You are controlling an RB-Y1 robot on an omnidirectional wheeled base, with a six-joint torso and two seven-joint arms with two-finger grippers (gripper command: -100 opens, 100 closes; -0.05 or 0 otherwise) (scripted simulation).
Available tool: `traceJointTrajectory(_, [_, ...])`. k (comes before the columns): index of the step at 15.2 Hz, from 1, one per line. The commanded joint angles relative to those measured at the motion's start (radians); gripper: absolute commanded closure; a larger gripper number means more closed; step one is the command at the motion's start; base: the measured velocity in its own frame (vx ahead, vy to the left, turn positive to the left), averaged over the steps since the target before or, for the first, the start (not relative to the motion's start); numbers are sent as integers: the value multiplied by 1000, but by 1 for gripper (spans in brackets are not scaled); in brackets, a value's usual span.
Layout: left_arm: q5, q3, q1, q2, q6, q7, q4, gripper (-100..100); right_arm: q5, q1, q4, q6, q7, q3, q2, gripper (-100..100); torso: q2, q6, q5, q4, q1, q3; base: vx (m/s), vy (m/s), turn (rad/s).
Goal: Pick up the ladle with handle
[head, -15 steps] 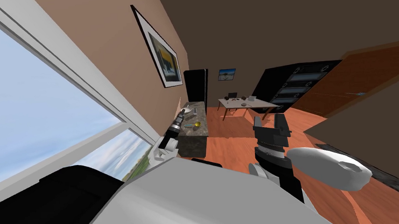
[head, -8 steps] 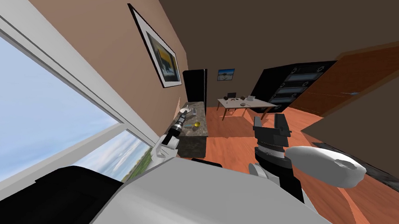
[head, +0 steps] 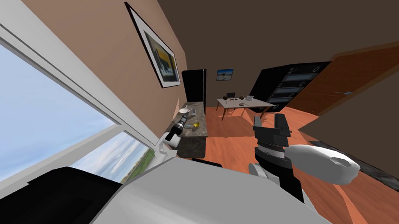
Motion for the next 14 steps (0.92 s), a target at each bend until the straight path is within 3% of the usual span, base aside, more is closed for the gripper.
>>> traceJointTrajectory(1, [1,-4,-5,1,36,-2,4,-100,0,0,0,0,0,0,0,0,0,0,0,0,0,0,5,0,-15])
traceJointTrajectory(2, [5,-13,-26,8,68,-6,20,-100,0,0,0,0,0,0,0,0,0,0,0,0,0,0,6,-1,-32])
traceJointTrajectory(4, [5,-13,-26,8,94,-6,20,-100,0,0,0,0,0,0,0,0,0,0,0,0,0,0,6,0,-23])
traceJointTrajectory(5, [10,-23,-48,13,128,-11,36,-100,0,0,0,0,0,0,0,0,0,0,0,0,0,0,7,-1,-34])
traceJointTrajectory(7, [10,-23,-48,13,153,-11,36,-100,0,0,0,0,0,0,0,0,0,0,0,0,0,0,7,0,-23])
traceJointTrajectory(14, [24,-52,-113,25,297,-23,84,-100,0,0,0,0,0,0,0,0,0,0,0,0,0,0,5,0,-26])
